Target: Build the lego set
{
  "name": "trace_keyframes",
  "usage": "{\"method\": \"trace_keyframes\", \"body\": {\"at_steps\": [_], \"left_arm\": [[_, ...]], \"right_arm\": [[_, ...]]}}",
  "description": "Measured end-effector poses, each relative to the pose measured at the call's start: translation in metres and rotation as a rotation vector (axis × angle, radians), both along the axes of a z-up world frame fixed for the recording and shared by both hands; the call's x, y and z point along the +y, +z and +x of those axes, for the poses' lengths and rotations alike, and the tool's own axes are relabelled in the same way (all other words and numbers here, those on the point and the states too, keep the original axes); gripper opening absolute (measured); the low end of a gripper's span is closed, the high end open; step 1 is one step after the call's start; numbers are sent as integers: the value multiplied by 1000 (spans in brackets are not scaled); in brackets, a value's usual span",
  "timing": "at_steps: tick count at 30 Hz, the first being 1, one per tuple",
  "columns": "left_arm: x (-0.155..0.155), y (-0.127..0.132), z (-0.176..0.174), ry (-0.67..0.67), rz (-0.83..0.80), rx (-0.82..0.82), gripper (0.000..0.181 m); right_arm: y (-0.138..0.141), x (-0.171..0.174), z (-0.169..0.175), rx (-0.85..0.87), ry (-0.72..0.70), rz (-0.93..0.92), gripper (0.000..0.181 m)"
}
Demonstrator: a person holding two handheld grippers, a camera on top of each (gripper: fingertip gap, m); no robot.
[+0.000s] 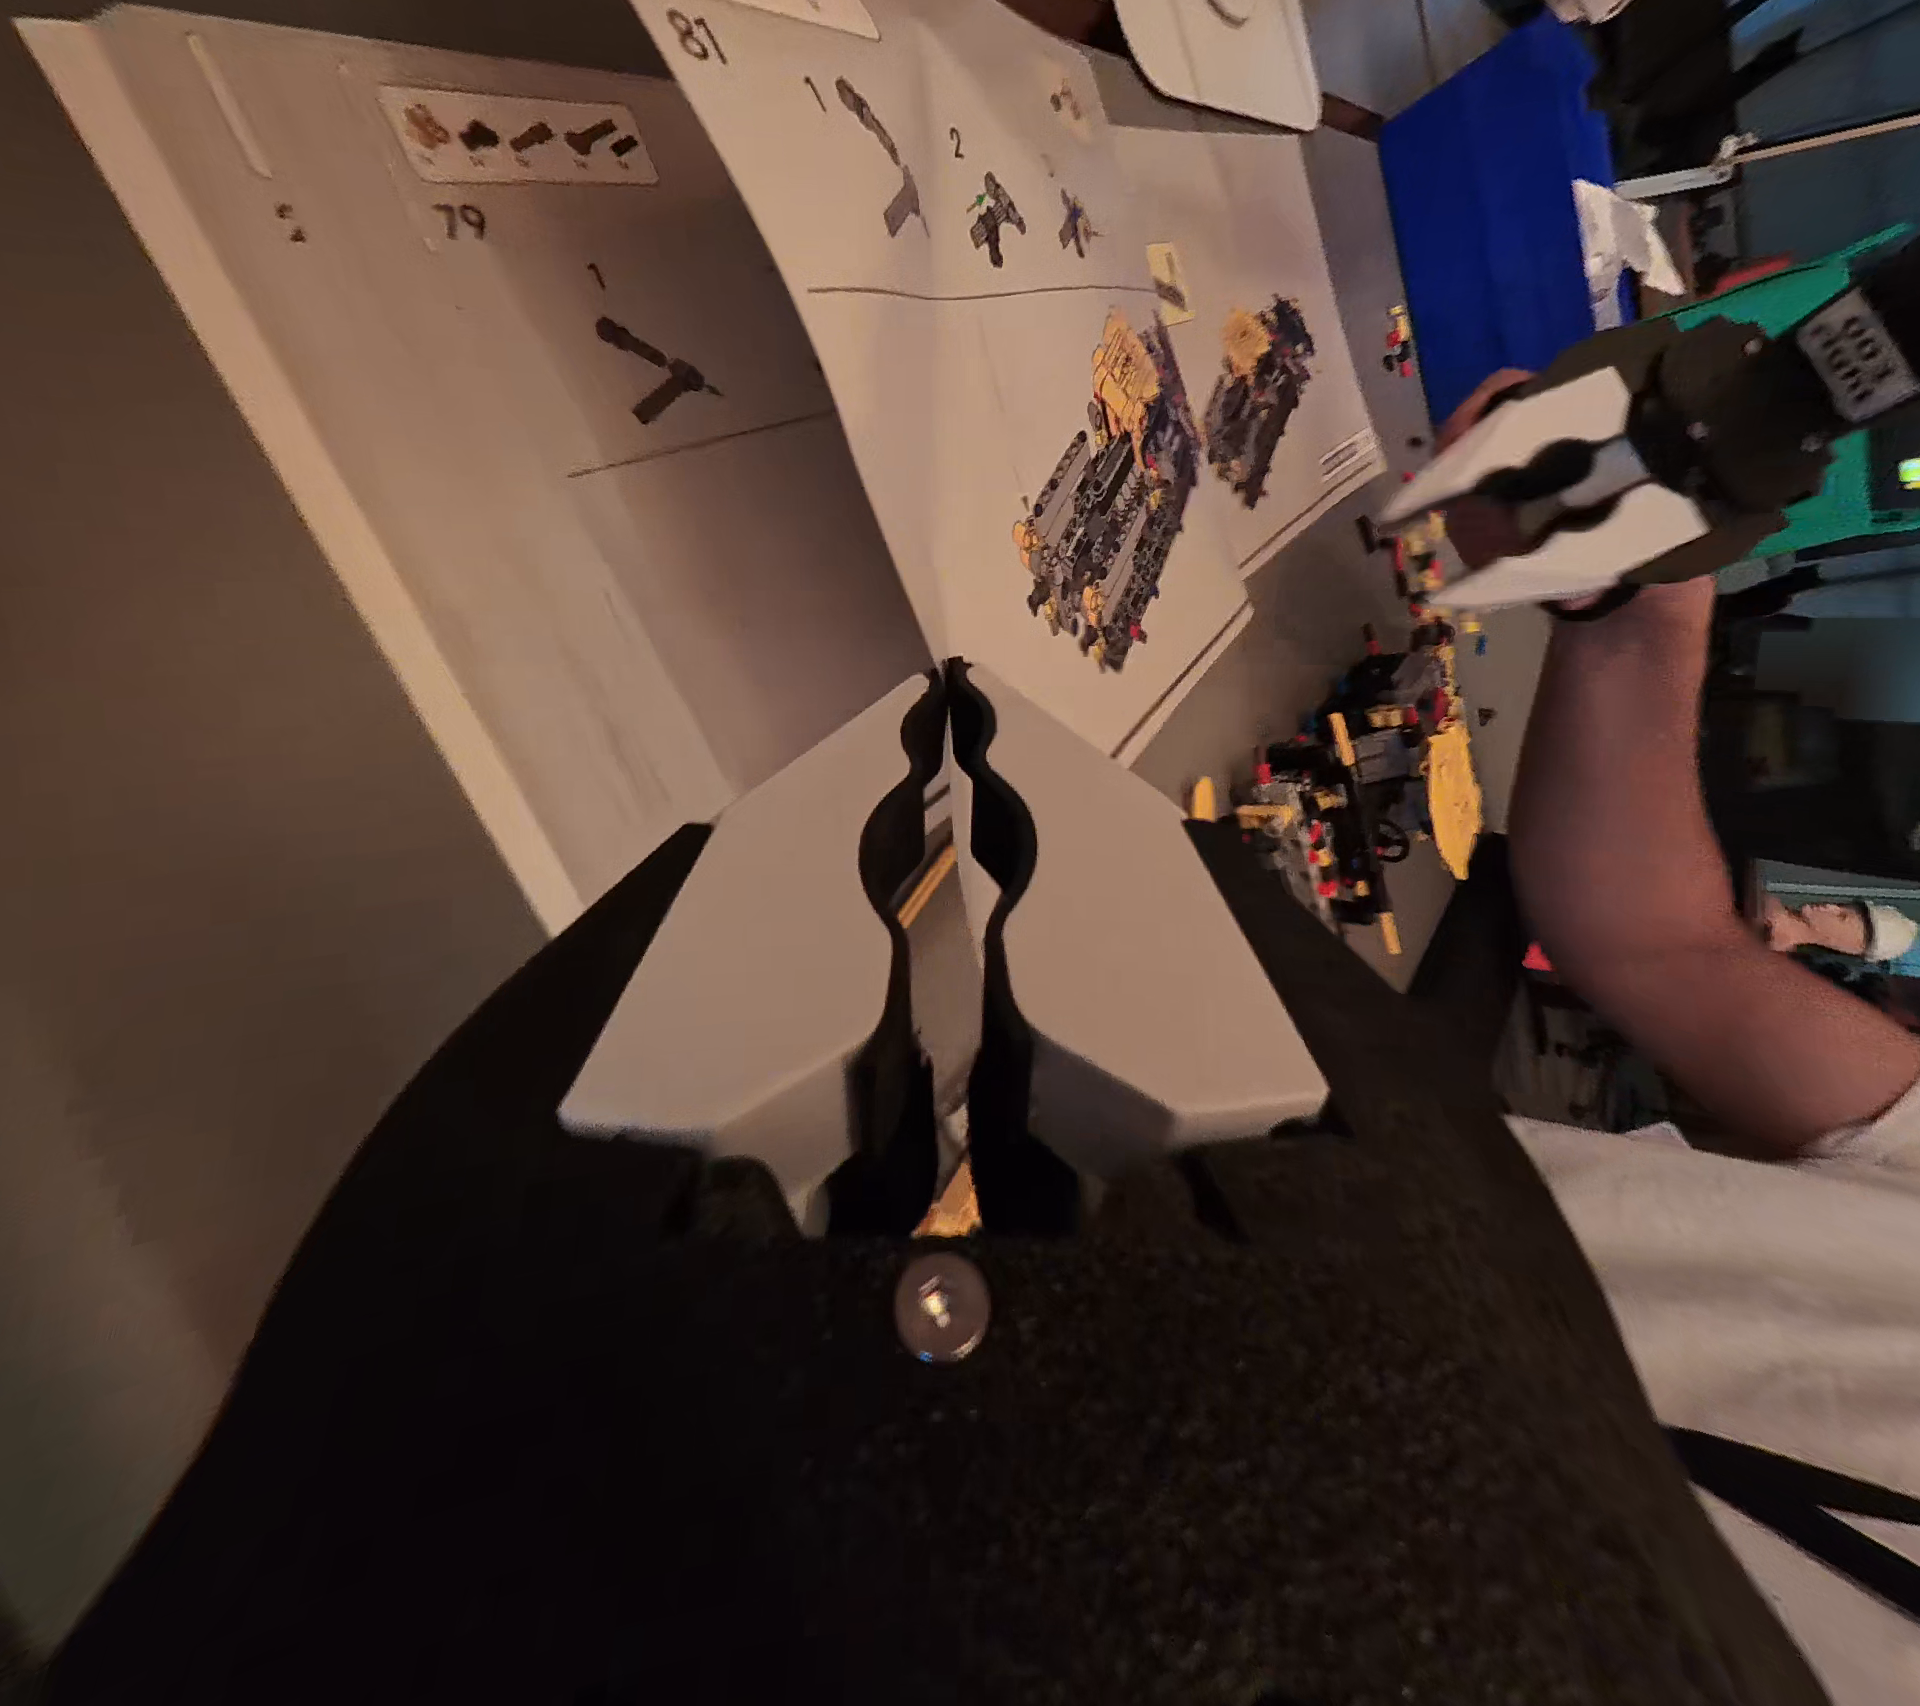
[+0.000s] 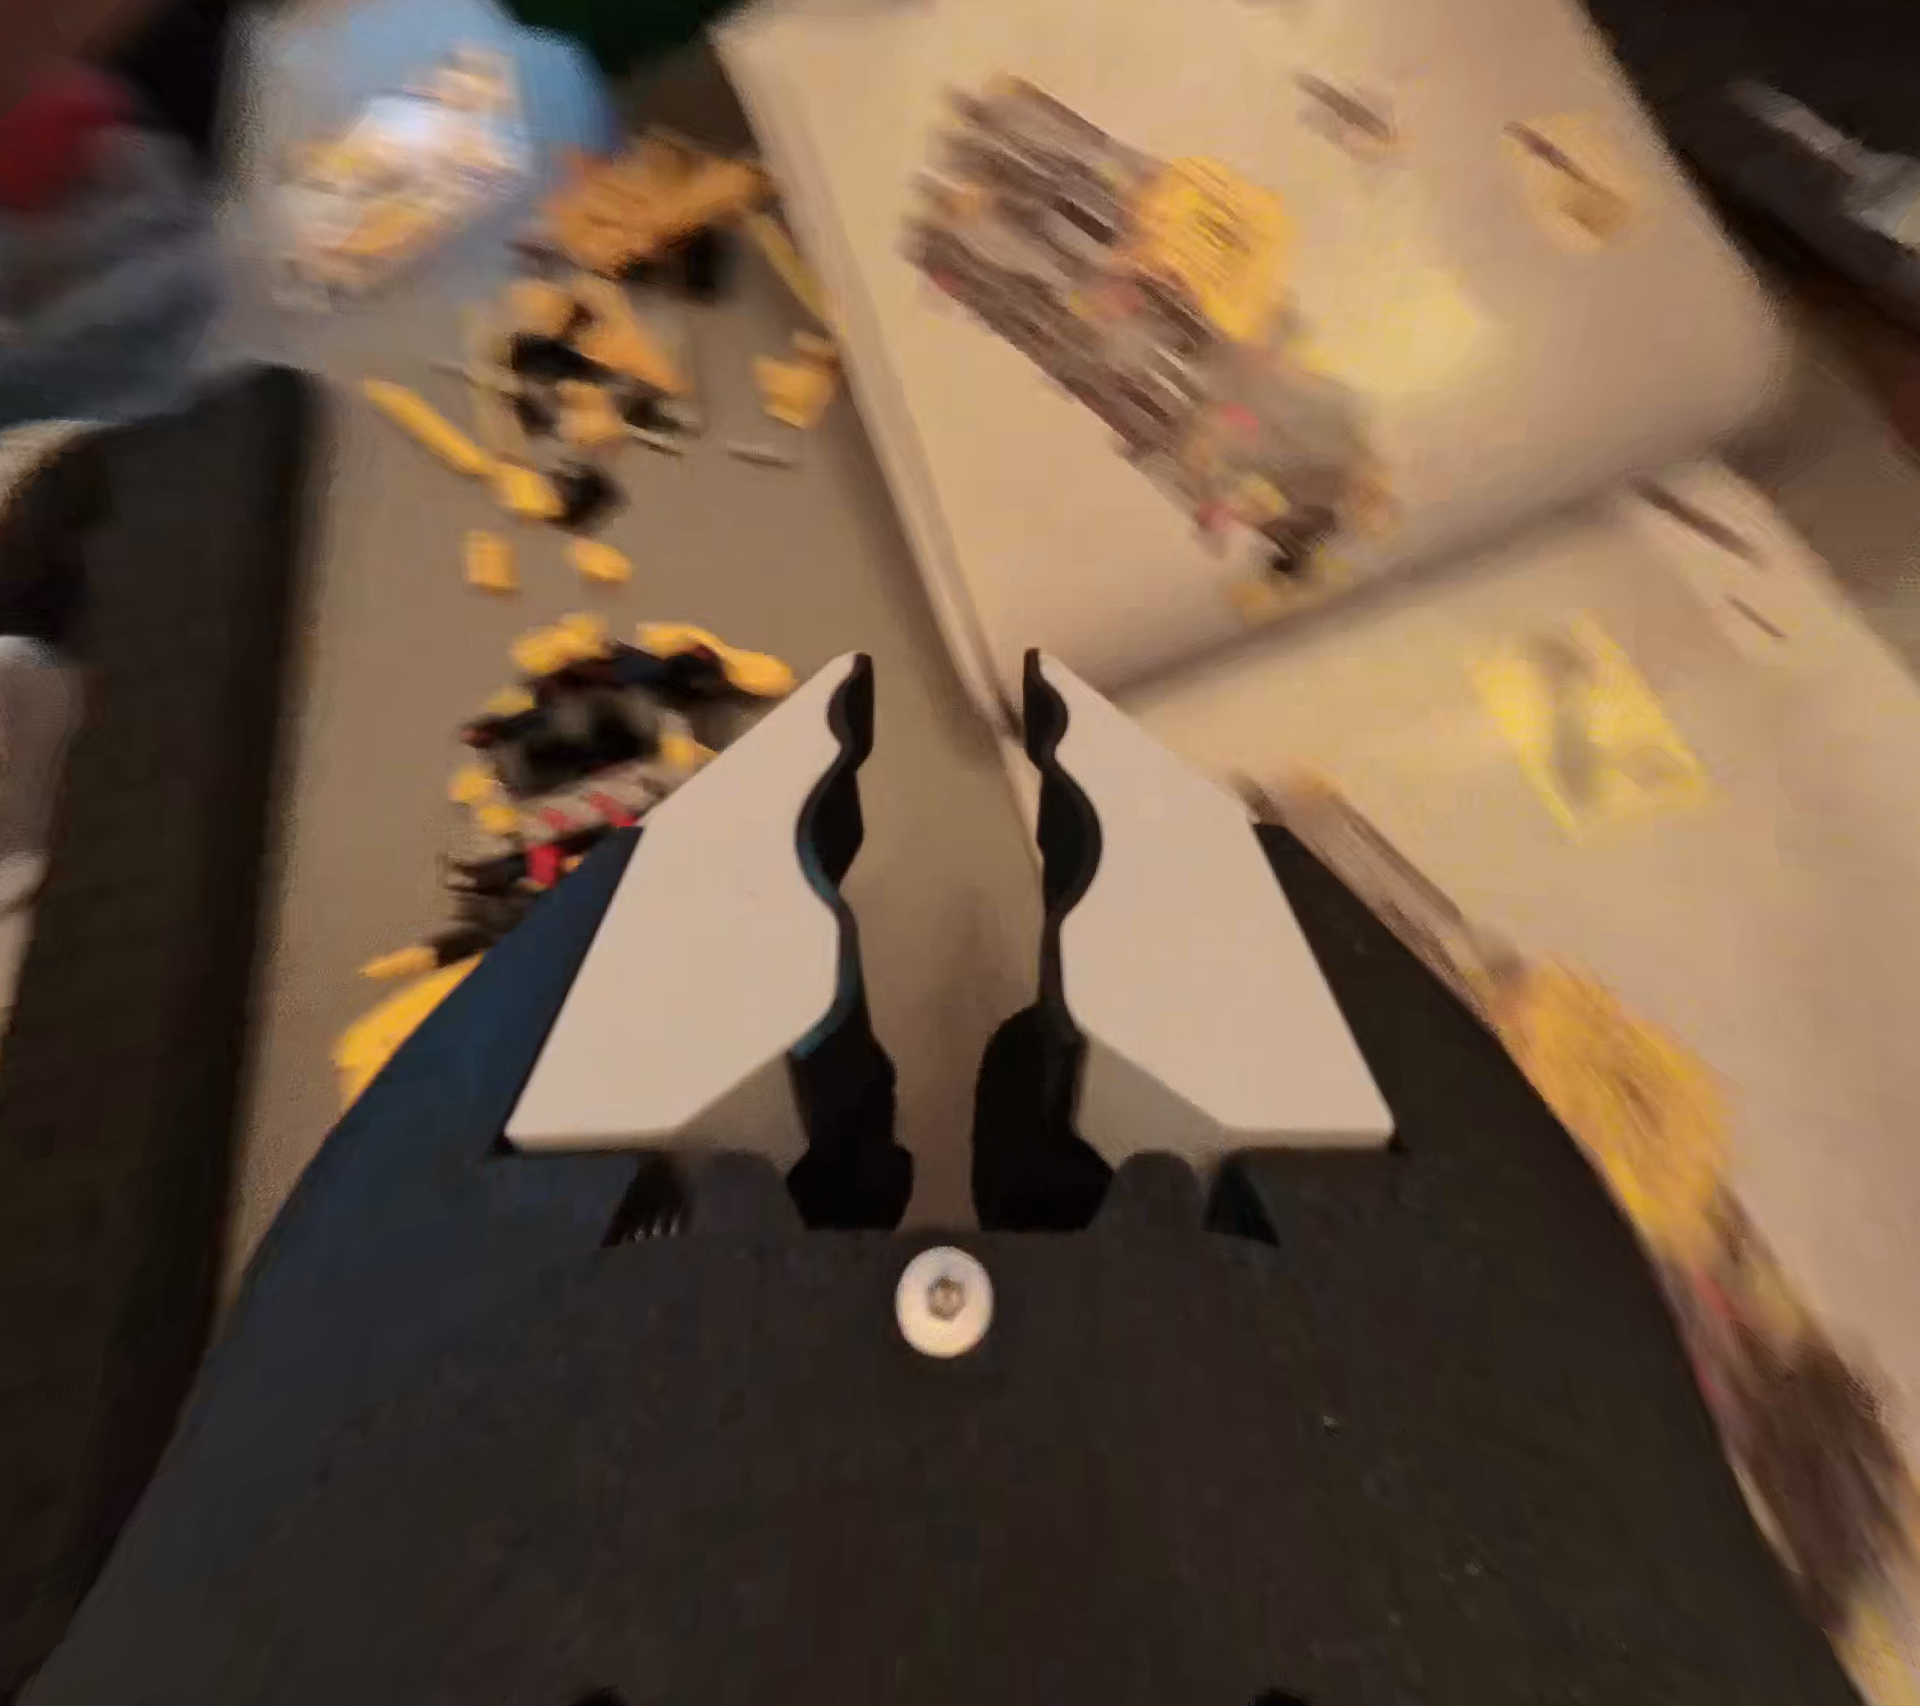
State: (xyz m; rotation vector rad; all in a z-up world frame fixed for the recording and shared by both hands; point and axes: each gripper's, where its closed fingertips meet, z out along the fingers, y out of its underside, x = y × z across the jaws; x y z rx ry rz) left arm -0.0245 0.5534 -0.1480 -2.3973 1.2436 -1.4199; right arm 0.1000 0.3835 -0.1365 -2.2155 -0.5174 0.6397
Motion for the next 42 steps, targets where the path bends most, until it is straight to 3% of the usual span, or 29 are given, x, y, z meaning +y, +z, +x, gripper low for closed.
{"method": "trace_keyframes", "body": {"at_steps": [3,9,15,22,25,28,32,38,42], "left_arm": [[10,-6,-6,24,52,48,0],[13,-28,-11,-11,214,184,0],[16,-49,-18,-56,401,289,0],[15,-60,-22,-69,434,314,0],[17,-64,-23,-68,436,331,0],[20,-64,-21,-57,452,337,0],[20,-65,-21,-67,503,362,0],[17,-65,-23,-88,535,357,0],[17,-64,-23,-69,495,333,0]], "right_arm": [[0,26,-14,82,73,1,19],[-54,49,-1,-169,122,-94,6],[-69,53,-2,-333,142,-49,0],[-71,53,-2,-309,157,-81,0],[-56,53,-14,-180,198,-147,0],[-35,84,-3,-173,155,-62,0],[-50,132,50,-311,-40,26,0],[-75,135,57,-422,-32,109,0],[-75,135,56,-353,-42,99,0]]}}
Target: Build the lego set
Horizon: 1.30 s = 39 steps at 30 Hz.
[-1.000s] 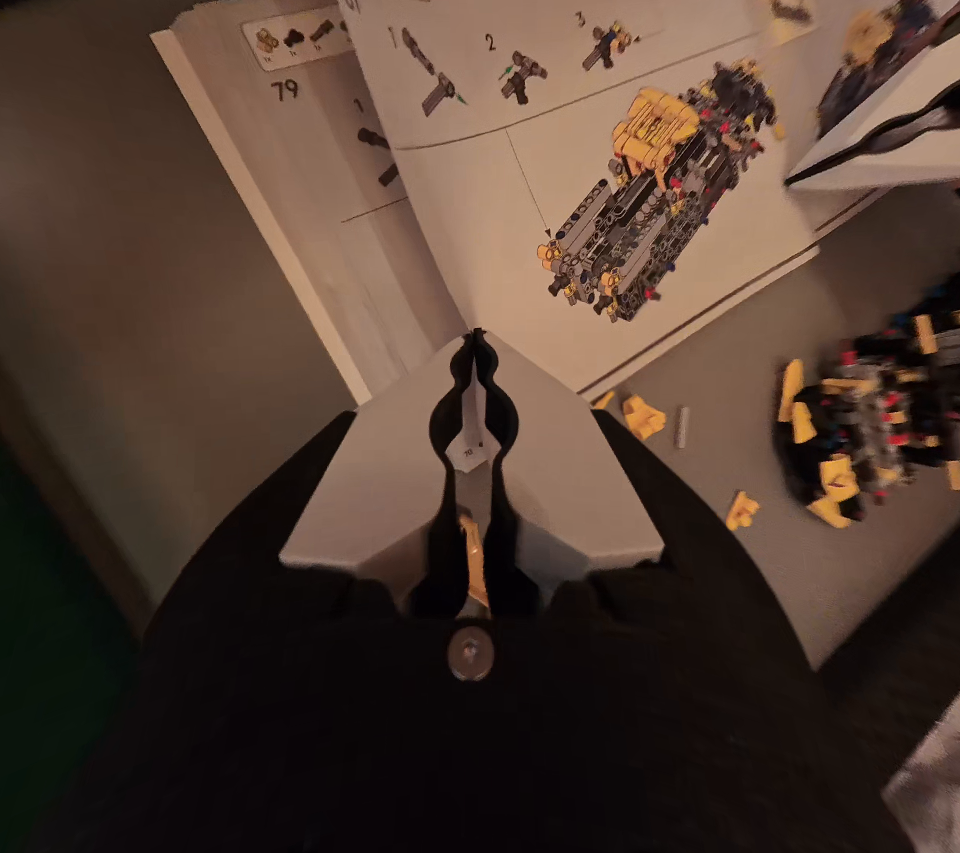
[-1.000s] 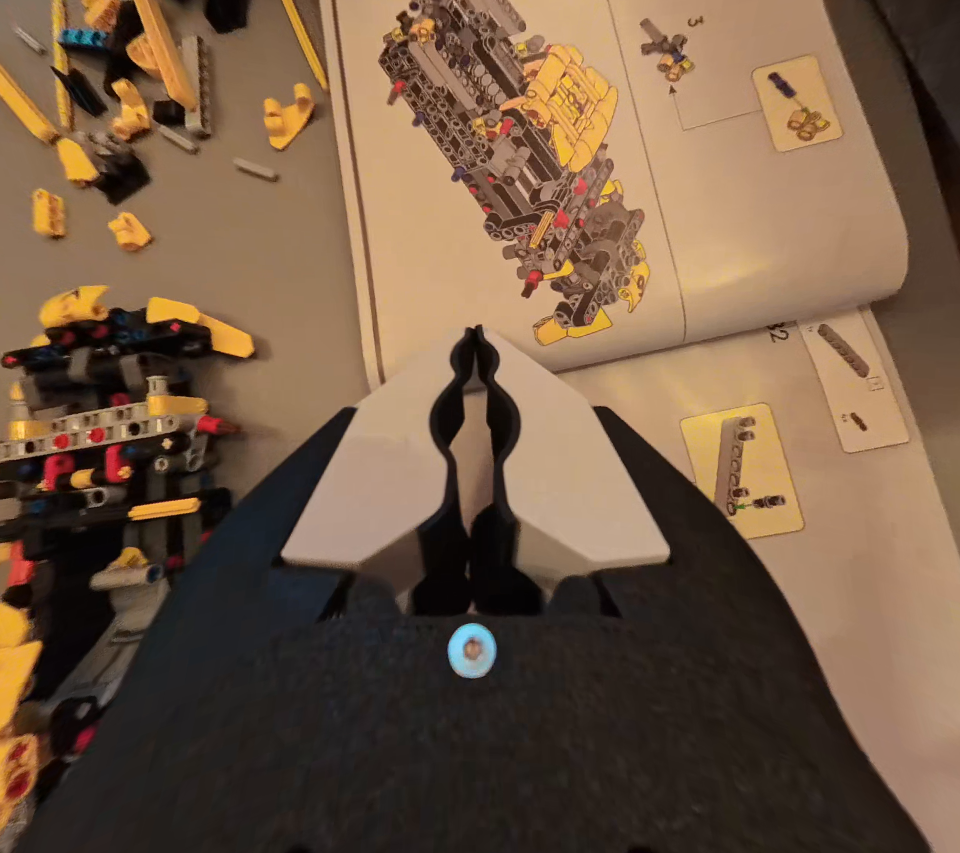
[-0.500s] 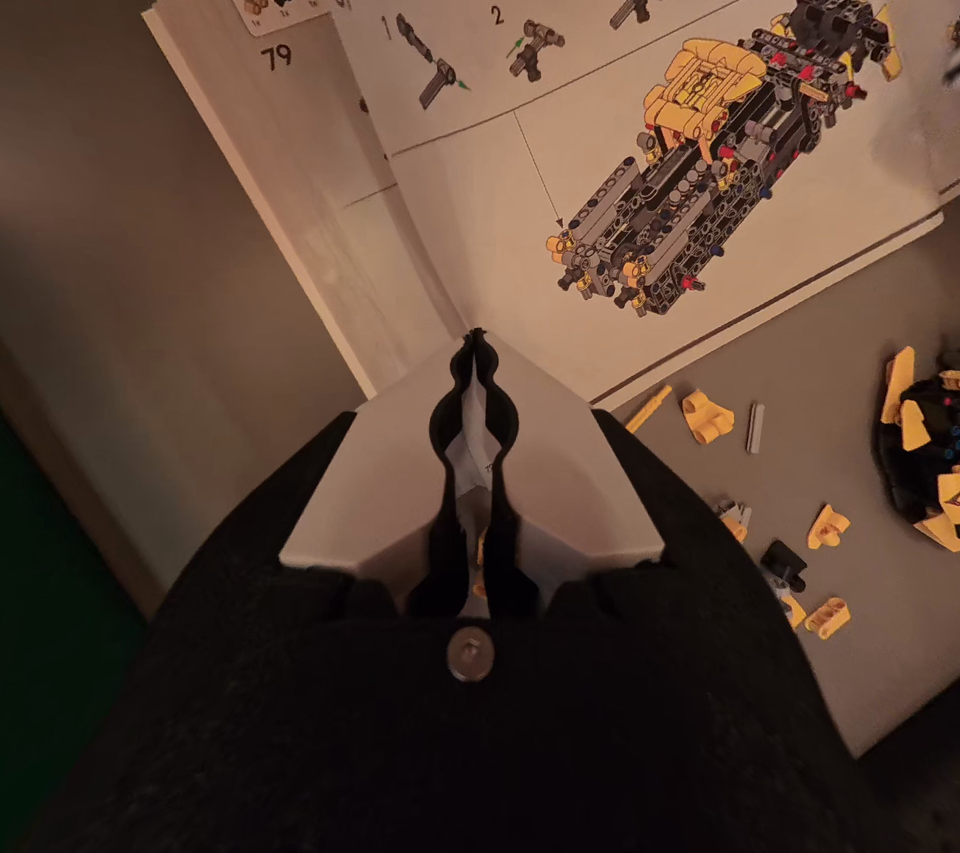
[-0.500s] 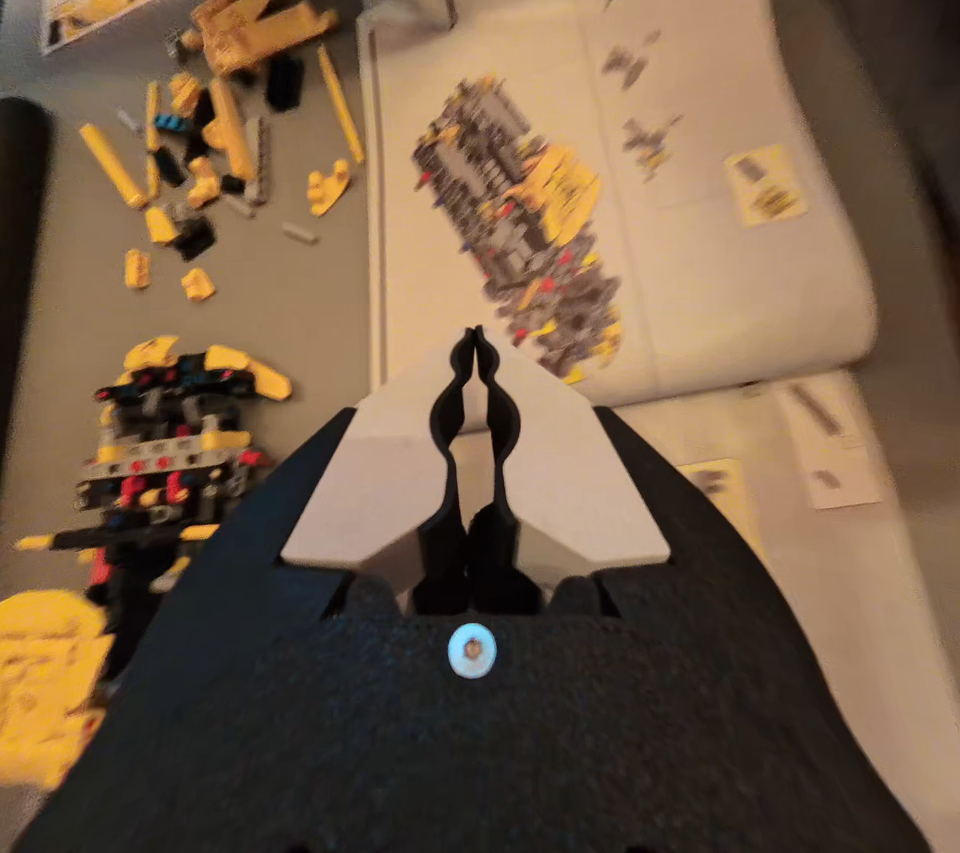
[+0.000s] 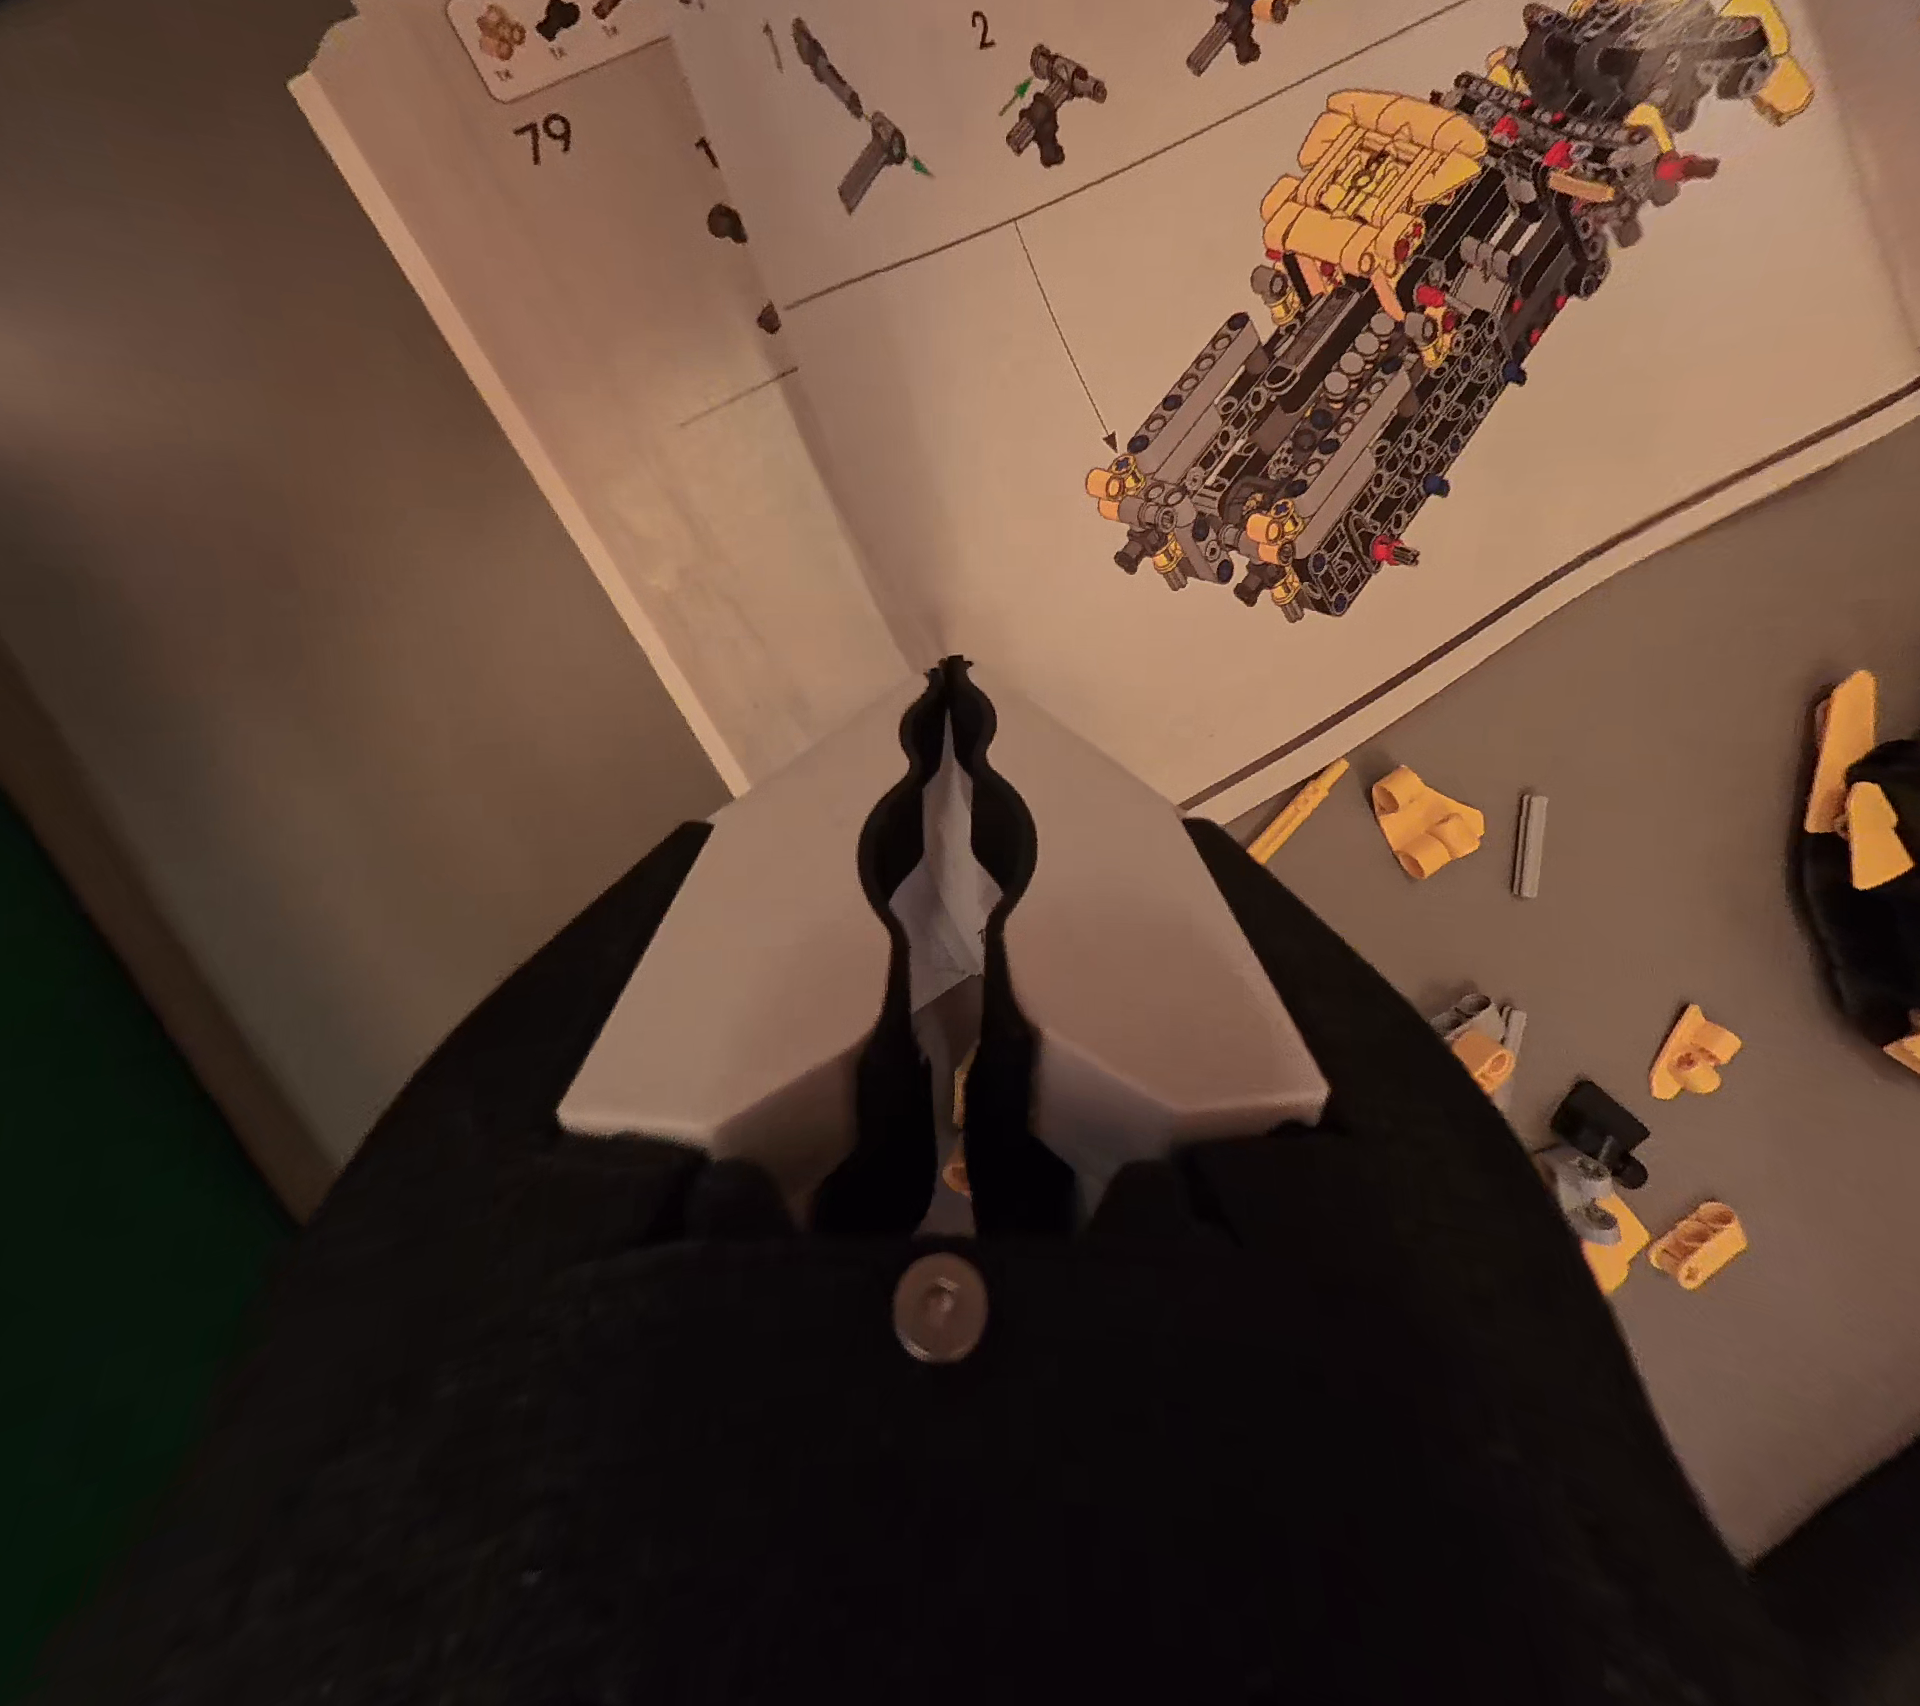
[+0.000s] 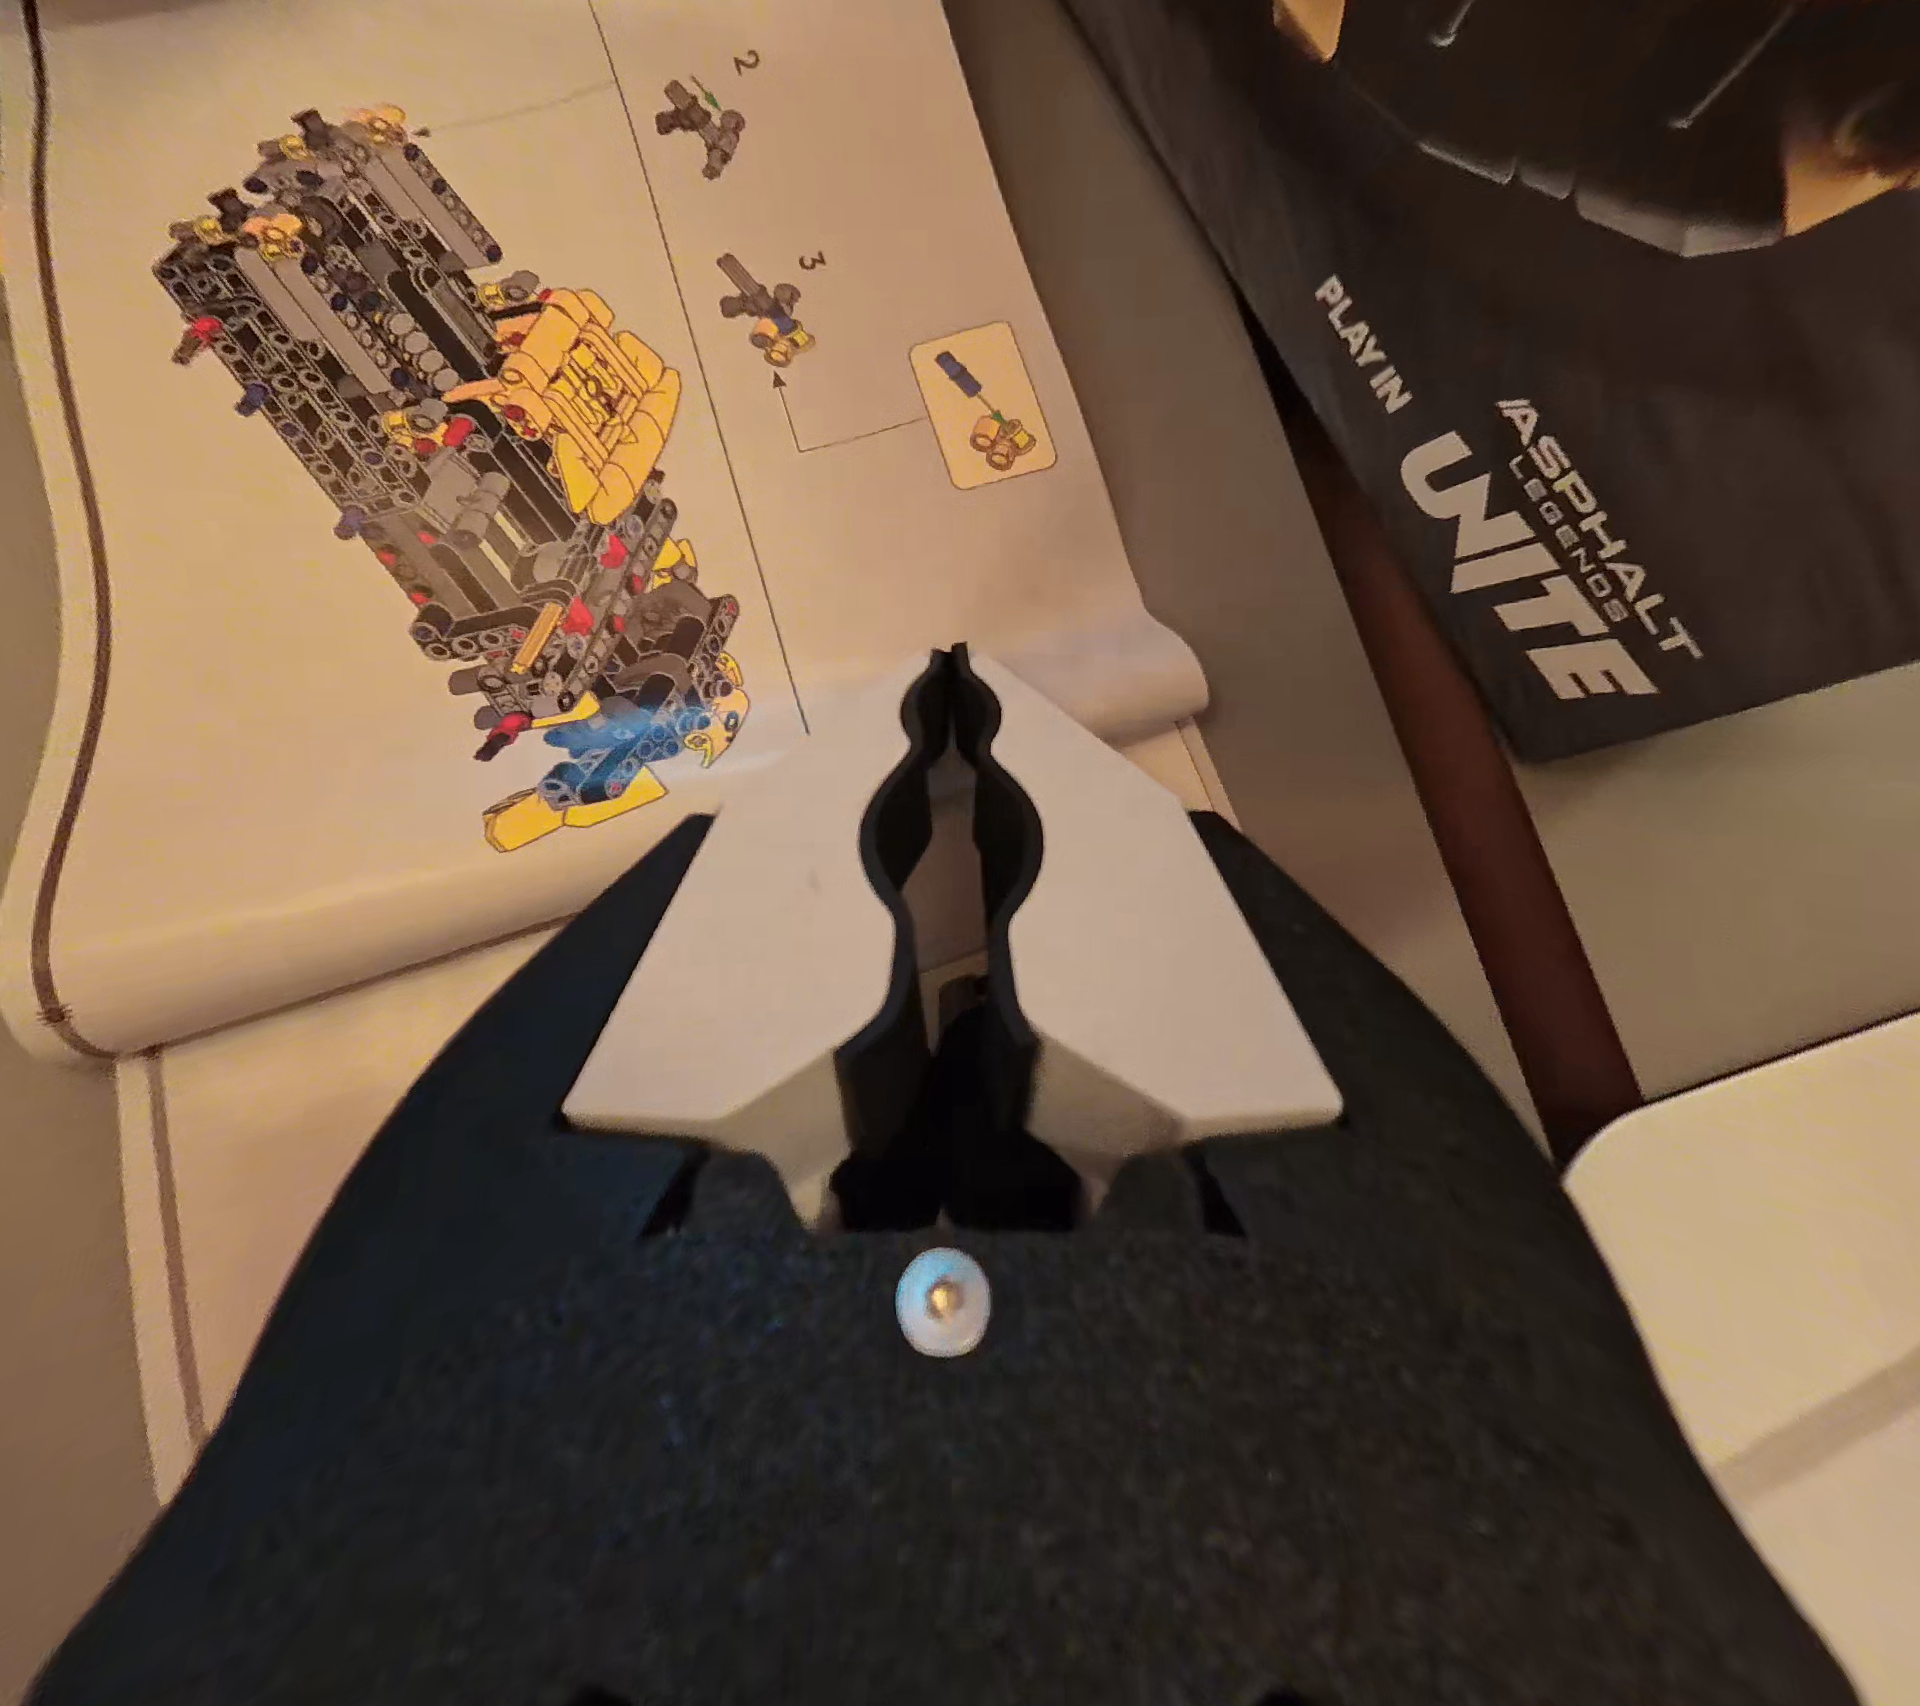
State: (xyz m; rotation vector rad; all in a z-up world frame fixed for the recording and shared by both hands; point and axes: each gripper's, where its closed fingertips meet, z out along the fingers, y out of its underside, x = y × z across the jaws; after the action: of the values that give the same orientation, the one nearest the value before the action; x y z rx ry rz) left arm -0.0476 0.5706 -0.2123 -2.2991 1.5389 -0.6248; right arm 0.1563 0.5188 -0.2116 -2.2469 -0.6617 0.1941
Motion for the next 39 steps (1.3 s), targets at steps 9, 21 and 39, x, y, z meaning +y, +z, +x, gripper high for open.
{"method": "trace_keyframes", "body": {"at_steps": [9,21,39], "left_arm": [[12,4,-1,15,94,1,11],[20,9,-13,35,216,20,26],[-258,53,-60,-263,-231,-492,39]], "right_arm": [[37,-65,-58,198,239,-74,0],[12,-95,-73,30,204,-154,0],[25,-304,-57,-112,-310,25,105]]}}
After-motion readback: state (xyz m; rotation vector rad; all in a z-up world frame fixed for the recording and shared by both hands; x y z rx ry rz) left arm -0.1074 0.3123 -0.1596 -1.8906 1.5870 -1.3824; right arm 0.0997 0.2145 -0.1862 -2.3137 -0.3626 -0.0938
